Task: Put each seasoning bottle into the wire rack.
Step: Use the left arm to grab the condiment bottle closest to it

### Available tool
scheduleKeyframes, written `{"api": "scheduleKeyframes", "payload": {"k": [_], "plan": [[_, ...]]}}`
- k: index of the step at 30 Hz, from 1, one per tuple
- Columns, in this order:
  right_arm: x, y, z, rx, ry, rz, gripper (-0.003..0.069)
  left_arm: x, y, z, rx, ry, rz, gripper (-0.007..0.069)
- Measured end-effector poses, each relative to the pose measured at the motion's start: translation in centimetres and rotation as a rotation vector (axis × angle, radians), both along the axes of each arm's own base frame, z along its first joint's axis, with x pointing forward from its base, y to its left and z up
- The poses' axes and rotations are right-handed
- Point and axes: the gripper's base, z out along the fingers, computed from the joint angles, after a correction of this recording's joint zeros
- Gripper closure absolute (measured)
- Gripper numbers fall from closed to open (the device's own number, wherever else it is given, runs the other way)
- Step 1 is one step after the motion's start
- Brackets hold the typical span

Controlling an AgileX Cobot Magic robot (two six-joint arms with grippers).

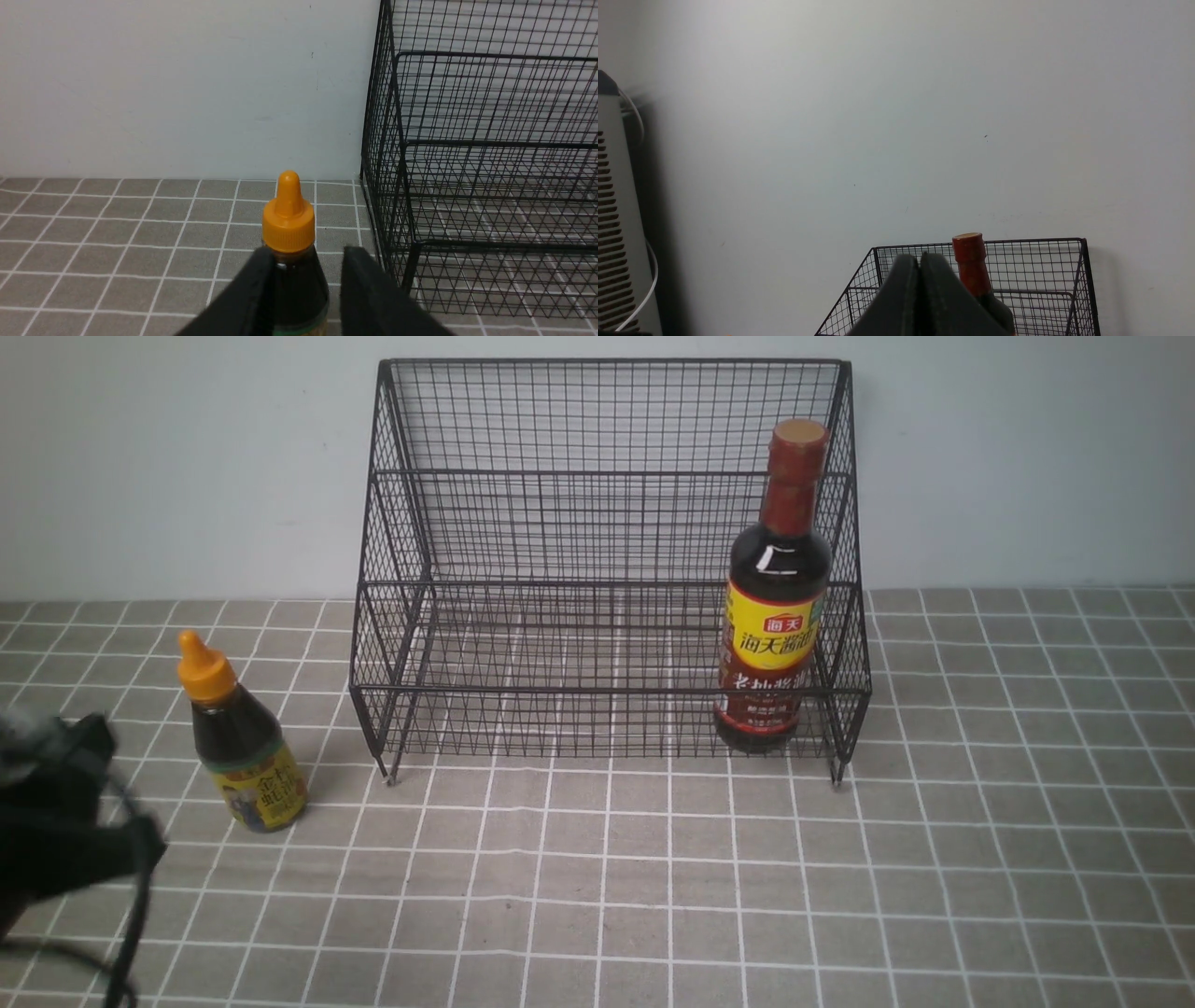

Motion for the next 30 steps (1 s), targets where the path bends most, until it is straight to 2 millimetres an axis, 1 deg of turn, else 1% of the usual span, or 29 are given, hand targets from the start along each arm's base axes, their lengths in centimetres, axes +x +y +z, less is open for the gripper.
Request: {"api": "scheduleKeyframes", "payload": {"k": [1, 2, 3, 6, 7, 8, 9, 10, 12, 15, 18, 19, 20, 22, 23, 25, 27, 28, 30], "plan": [[0.0, 0.0, 0.0, 0.000, 0.000, 0.000, 0.0672, 0.3, 0.0, 0.0, 0.000, 0.001, 0.000, 0.0384], [0.0, 0.0, 0.0, 0.000, 0.000, 0.000, 0.0672, 1.6, -0.1, -0.1, 0.008, 0.010, -0.005, 0.0320], [0.0, 0.0, 0.0, 0.000, 0.000, 0.000, 0.0672, 2.4, -0.2, -0.2, 0.014, 0.013, -0.009, 0.0266], [0.0, 0.0, 0.0, 0.001, 0.000, 0.000, 0.0672, 4.4, -0.4, -0.6, 0.027, 0.009, -0.021, 0.0153], [0.0, 0.0, 0.0, 0.001, 0.000, 0.000, 0.0672, 5.1, -0.4, -1.0, 0.028, 0.013, -0.023, 0.0125], [0.0, 0.0, 0.0, 0.001, 0.000, 0.000, 0.0672, 5.3, -0.4, -1.0, 0.028, 0.006, -0.023, 0.0116], [0.0, 0.0, 0.0, 0.001, 0.000, 0.000, 0.0672, 6.3, -0.5, -1.5, 0.020, 0.016, -0.018, 0.0090], [0.0, 0.0, 0.0, 0.001, 0.000, 0.000, 0.0672, 7.1, -0.4, -1.9, 0.010, 0.022, -0.008, 0.0081], [0.0, 0.0, 0.0, 0.001, -0.001, 0.001, 0.0672, 7.9, -0.4, -2.4, -0.004, 0.036, 0.008, 0.0074], [0.0, 0.0, 0.0, 0.001, -0.001, 0.001, 0.0672, 9.7, -0.1, -3.8, -0.035, 0.067, 0.049, 0.0071], [0.0, 0.0, 0.0, 0.001, -0.002, 0.001, 0.0672, 11.0, -0.1, -5.1, -0.042, 0.082, 0.066, 0.0071], [0.0, 0.0, 0.0, 0.001, -0.002, 0.001, 0.0672, 11.7, -0.1, -5.6, -0.043, 0.083, 0.071, 0.0081], [0.0, 0.0, 0.0, 0.001, -0.002, 0.001, 0.0672, 11.9, -0.1, -5.7, -0.044, 0.087, 0.072, 0.0087], [0.0, 0.0, 0.0, 0.001, -0.002, 0.001, 0.0672, 12.5, -0.1, -6.5, -0.046, 0.112, 0.074, 0.0146], [0.0, 0.0, 0.0, 0.001, -0.002, 0.001, 0.0672, 12.6, -0.1, -6.7, -0.045, 0.120, 0.074, 0.0199], [0.0, 0.0, 0.0, 0.002, -0.002, 0.001, 0.0672, 12.6, -0.1, -6.9, -0.044, 0.141, 0.070, 0.0340], [0.0, 0.0, 0.0, 0.002, -0.002, 0.001, 0.0672, 12.5, -0.2, -6.7, -0.039, 0.143, 0.061, 0.0334], [0.0, 0.0, 0.0, 0.002, -0.002, 0.001, 0.0672, 12.3, -0.3, -6.4, -0.031, 0.156, 0.050, 0.0319], [0.0, 0.0, 0.0, 0.002, -0.002, 0.001, 0.0672, 11.9, -0.4, -5.4, -0.018, 0.153, 0.031, 0.0314]]}}
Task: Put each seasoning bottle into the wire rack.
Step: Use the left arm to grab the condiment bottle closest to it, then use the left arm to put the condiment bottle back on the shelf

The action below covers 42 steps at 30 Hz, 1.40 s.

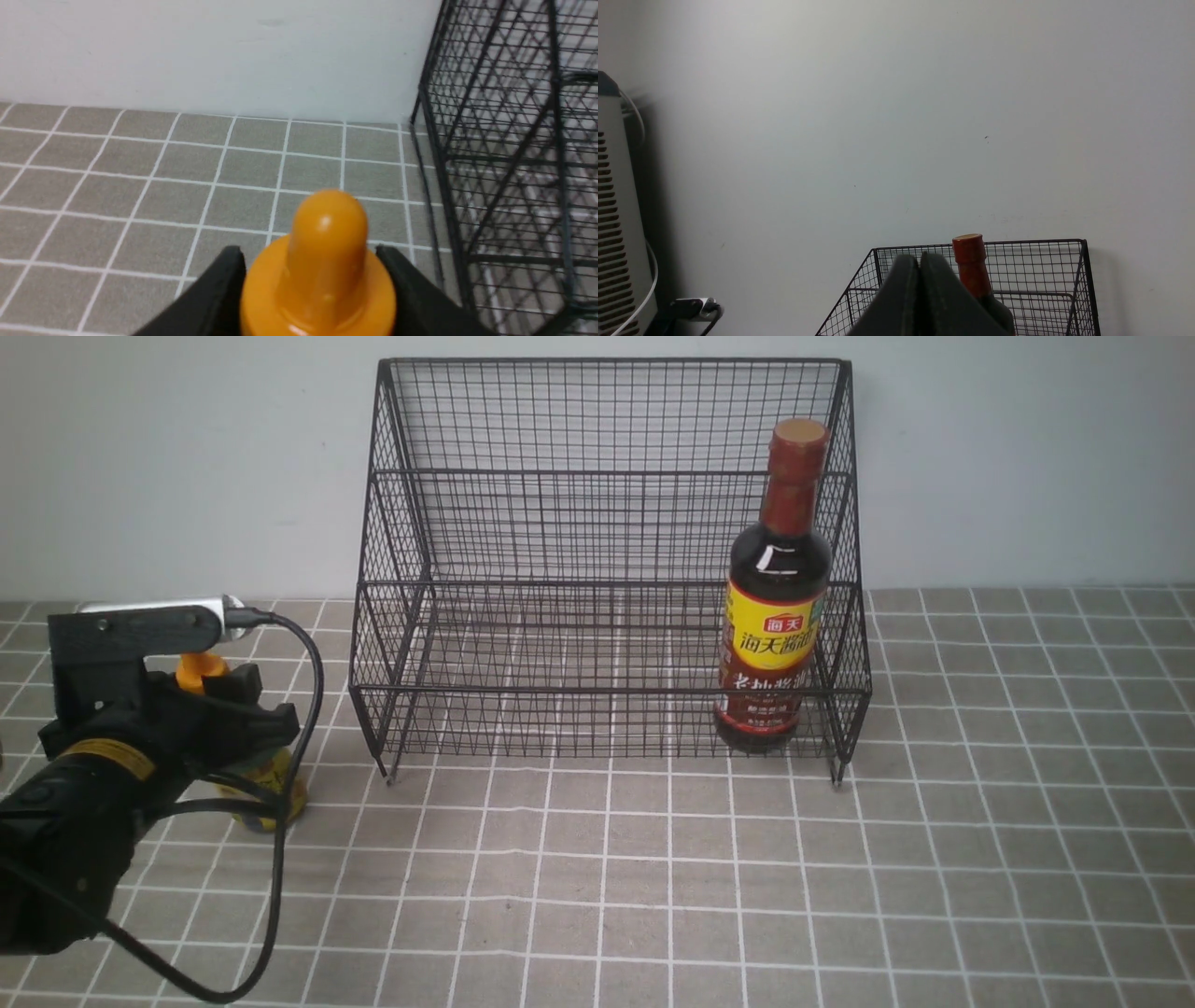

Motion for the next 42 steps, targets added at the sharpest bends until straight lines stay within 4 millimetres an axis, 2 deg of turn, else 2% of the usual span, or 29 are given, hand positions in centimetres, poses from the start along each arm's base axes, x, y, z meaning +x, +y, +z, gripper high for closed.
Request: {"api": "scheduleKeyframes", "payload": {"k": [2, 3, 4, 7, 8, 9, 10, 12, 13, 14, 15, 16, 17, 19, 22, 26, 33, 39, 42], "plan": [[0.0, 0.0, 0.0, 0.000, 0.000, 0.000, 0.0672, -0.4, -0.1, 1.1, 0.006, -0.021, -0.011, 0.0314], [0.0, 0.0, 0.0, 0.000, 0.000, 0.000, 0.0672, -0.8, -0.1, 2.7, 0.012, -0.052, -0.020, 0.0314], [0.0, 0.0, 0.0, 0.000, 0.000, 0.000, 0.0672, -0.8, -0.1, 3.1, 0.012, -0.060, -0.021, 0.0314], [0.0, 0.0, 0.0, 0.000, 0.000, 0.000, 0.0672, -0.9, -0.2, 7.0, 0.020, -0.126, -0.031, 0.0316], [0.0, 0.0, 0.0, 0.000, 0.000, 0.000, 0.0673, -0.9, -0.4, 9.0, 0.042, -0.159, -0.051, 0.0316], [0.0, 0.0, 0.0, 0.000, 0.000, 0.000, 0.0673, -0.8, -0.4, 9.1, 0.045, -0.158, -0.054, 0.0316], [0.0, 0.0, 0.0, 0.000, 0.000, 0.000, 0.0673, -0.7, -0.8, 11.0, 0.061, -0.188, -0.076, 0.0316], [0.0, 0.0, 0.0, 0.000, 0.000, 0.000, 0.0673, -0.6, -1.4, 12.3, 0.068, -0.209, -0.100, 0.0316], [0.0, 0.0, 0.0, -0.001, 0.002, 0.000, 0.0673, -0.4, -2.6, 13.7, 0.072, -0.240, -0.141, 0.0316], [0.0, 0.0, 0.0, -0.001, 0.002, 0.000, 0.0673, -0.3, -2.7, 13.7, 0.071, -0.239, -0.145, 0.0316], [0.0, 0.0, -0.1, -0.003, 0.007, -0.001, 0.0673, -0.1, -4.0, 14.6, 0.069, -0.262, -0.191, 0.0316], [0.0, 0.0, -0.1, -0.003, 0.007, -0.001, 0.0673, -0.1, -4.2, 14.7, 0.069, -0.263, -0.195, 0.0316], [0.0, 0.0, -0.1, -0.004, 0.010, -0.002, 0.0673, 0.2, -5.2, 15.0, 0.066, -0.272, -0.229, 0.0316], [0.1, 0.0, -0.1, -0.005, 0.012, -0.002, 0.0673, 1.0, -6.6, 14.9, 0.059, -0.270, -0.269, 0.0316], [0.1, 0.0, -0.1, -0.005, 0.013, -0.003, 0.0673, 2.2, -7.8, 14.1, 0.059, -0.251, -0.297, 0.0316], [0.1, 0.0, -0.1, -0.005, 0.013, -0.003, 0.0673, 4.4, -9.2, 10.6, 0.061, -0.191, -0.325, 0.0316], [0.1, 0.0, -0.1, -0.005, 0.013, -0.003, 0.0673, 6.1, -9.8, 6.8, 0.028, -0.088, -0.319, 0.0316], [0.1, 0.0, -0.1, -0.005, 0.013, -0.003, 0.0673, 6.7, -10.0, 4.3, 0.014, 0.011, -0.308, 0.0316], [0.1, 0.0, -0.1, -0.005, 0.013, -0.003, 0.0673, 6.9, -10.0, 3.9, 0.015, 0.021, -0.308, 0.0317]]}}
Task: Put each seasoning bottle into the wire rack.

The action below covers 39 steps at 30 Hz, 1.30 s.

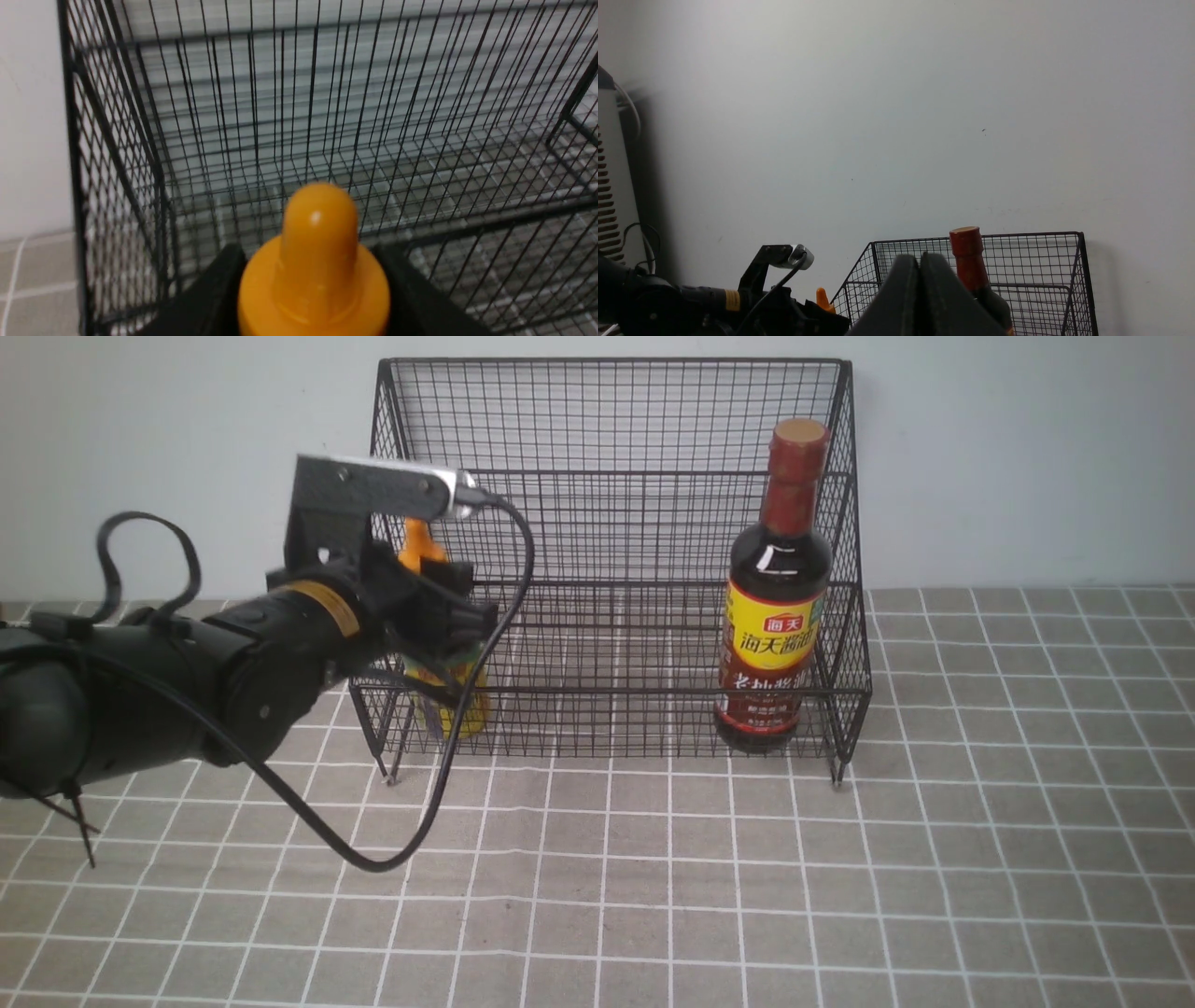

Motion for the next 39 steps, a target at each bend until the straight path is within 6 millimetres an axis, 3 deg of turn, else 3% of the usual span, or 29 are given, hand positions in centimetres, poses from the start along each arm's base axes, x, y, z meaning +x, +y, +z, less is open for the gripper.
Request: {"api": "scheduleKeyframes", "payload": {"k": [5, 8, 10, 14, 17, 20, 21, 22, 25, 30, 39], "plan": [[0.0, 0.0, 0.0, 0.000, 0.001, 0.000, 0.0673, 0.0, 0.0, 0.0, 0.003, 0.016, 0.002, 0.0276], [0.0, 0.0, 0.0, 0.000, 0.001, 0.000, 0.0673, -0.5, 0.2, 0.5, 0.018, 0.051, 0.007, 0.0164], [0.0, 0.0, 0.0, 0.000, 0.001, 0.000, 0.0673, -0.8, 0.3, 0.9, 0.024, 0.066, 0.009, 0.0139], [0.0, 0.0, 0.0, 0.000, 0.001, 0.000, 0.0673, -2.8, 1.1, 3.5, 0.047, 0.118, 0.023, 0.0107], [0.0, 0.0, 0.0, 0.000, 0.001, 0.000, 0.0673, -5.7, 2.1, 7.1, 0.059, 0.128, 0.036, 0.0185], [0.0, 0.0, 0.0, 0.000, 0.001, 0.000, 0.0673, -8.6, 3.2, 9.9, 0.057, 0.133, 0.049, 0.0348], [0.0, 0.0, 0.0, 0.000, 0.001, 0.000, 0.0673, -9.1, 3.3, 10.4, 0.053, 0.122, 0.051, 0.0363], [0.0, 0.0, 0.0, 0.000, 0.001, 0.000, 0.0673, -11.1, 4.0, 12.0, 0.044, 0.112, 0.060, 0.0486], [0.0, 0.0, 0.0, 0.000, 0.001, 0.000, 0.0673, -14.7, 5.2, 14.1, 0.027, 0.070, 0.068, 0.0603], [0.0, 0.0, 0.0, 0.000, 0.001, 0.000, 0.0673, -19.4, 6.7, 16.5, 0.001, 0.000, 0.077, 0.0631], [0.0, 0.0, 0.0, 0.000, 0.001, 0.000, 0.0673, -23.9, 8.2, 18.3, -0.040, -0.115, 0.080, 0.0631]]}}
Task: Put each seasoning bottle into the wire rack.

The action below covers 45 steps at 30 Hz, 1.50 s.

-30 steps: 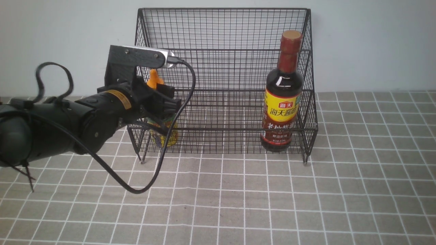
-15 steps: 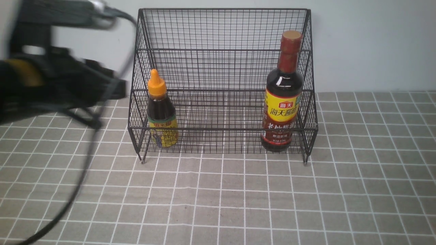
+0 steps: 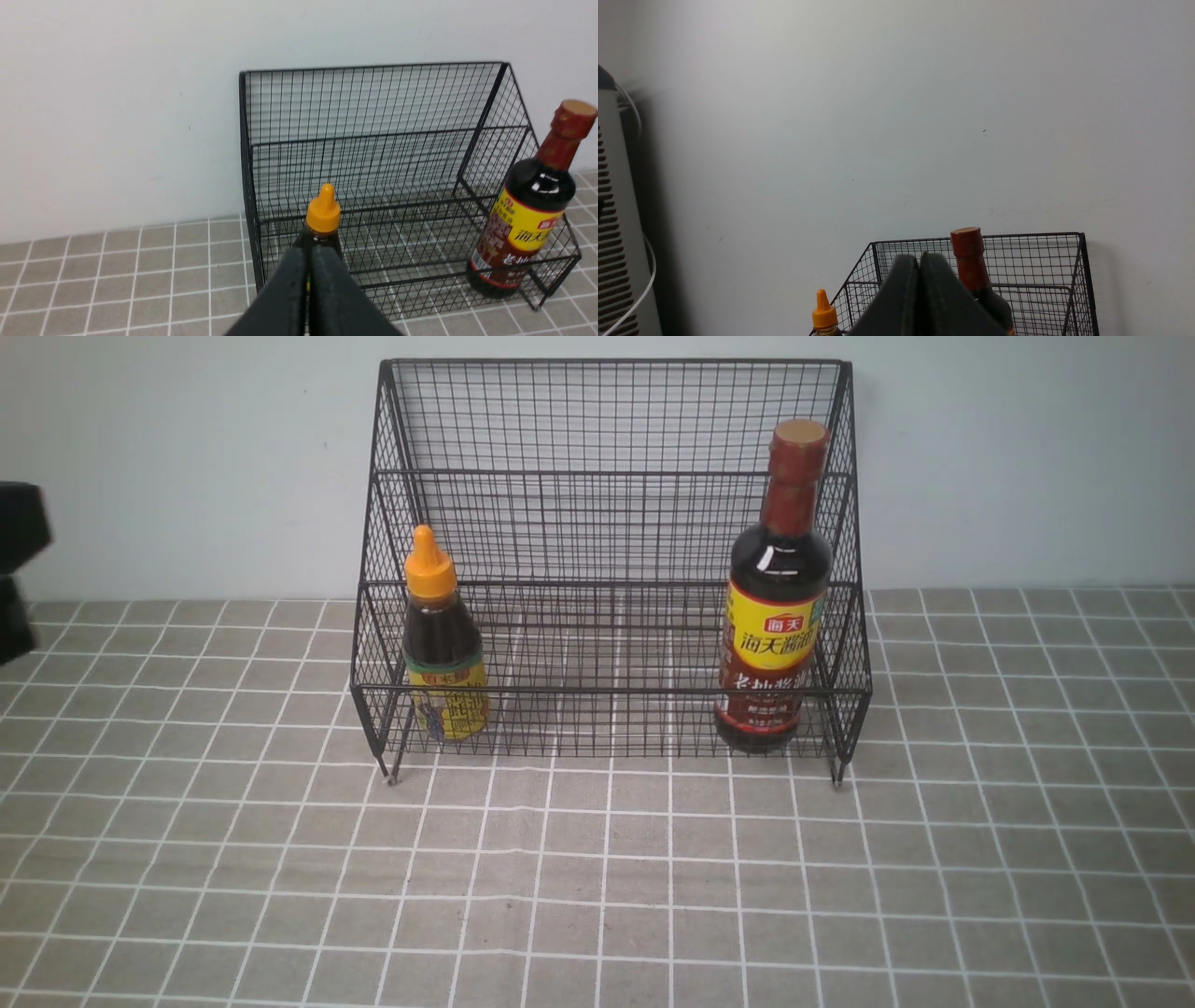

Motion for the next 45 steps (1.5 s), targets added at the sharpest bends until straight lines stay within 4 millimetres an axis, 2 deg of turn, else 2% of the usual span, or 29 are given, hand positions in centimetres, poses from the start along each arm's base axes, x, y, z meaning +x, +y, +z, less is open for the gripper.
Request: {"api": "scheduleKeyframes", "payload": {"k": [1, 8, 12, 15, 16, 17, 20, 21, 22, 25, 27, 30, 45], "plan": [[0.0, 0.0, 0.0, 0.000, 0.000, 0.000, 0.0673, -0.1, 0.0, 0.0, 0.002, -0.001, 0.000, 0.0631], [0.0, 0.0, 0.0, 0.000, 0.000, 0.000, 0.0673, -4.3, 1.4, 0.3, 0.030, -0.061, -0.001, 0.0631], [0.0, 0.0, 0.0, 0.000, 0.000, 0.000, 0.0673, -5.1, 1.7, -1.4, 0.066, -0.078, -0.007, 0.0631], [0.0, 0.0, 0.0, 0.000, 0.000, 0.000, 0.0673, -5.6, 1.9, -5.8, 0.075, -0.092, 0.029, 0.0631], [0.0, 0.0, 0.0, 0.000, 0.000, 0.000, 0.0673, -5.7, 2.0, -6.0, 0.071, -0.100, 0.038, 0.0631], [0.0, 0.0, 0.0, 0.000, 0.000, 0.000, 0.0673, -5.6, 2.2, -8.8, 0.073, -0.092, 0.072, 0.0631], [0.0, 0.0, 0.0, 0.000, 0.000, 0.000, 0.0673, -5.9, 2.7, -14.1, 0.081, -0.100, 0.156, 0.0631], [0.0, 0.0, 0.0, 0.000, 0.000, 0.000, 0.0673, -5.8, 2.8, -15.5, 0.082, -0.086, 0.169, 0.0631], [0.0, 0.0, 0.0, 0.000, 0.000, 0.000, 0.0673, -5.9, 2.8, -15.9, 0.083, -0.081, 0.173, 0.0631], [0.0, 0.0, 0.0, 0.000, 0.000, 0.000, 0.0673, -6.2, 3.1, -21.1, 0.088, -0.039, 0.219, 0.0631], [0.0, 0.0, 0.0, 0.000, 0.000, 0.000, 0.0673, -6.2, 3.1, -23.3, 0.095, 0.016, 0.219, 0.0631], [0.0, 0.0, 0.0, -0.001, 0.001, 0.000, 0.0673, -6.2, 3.1, -24.1, 0.100, 0.057, 0.217, 0.0631], [0.0, 0.0, 0.0, -0.001, 0.002, 0.000, 0.0673, -6.3, 3.1, -24.1, 0.101, 0.062, 0.217, 0.0631]]}}
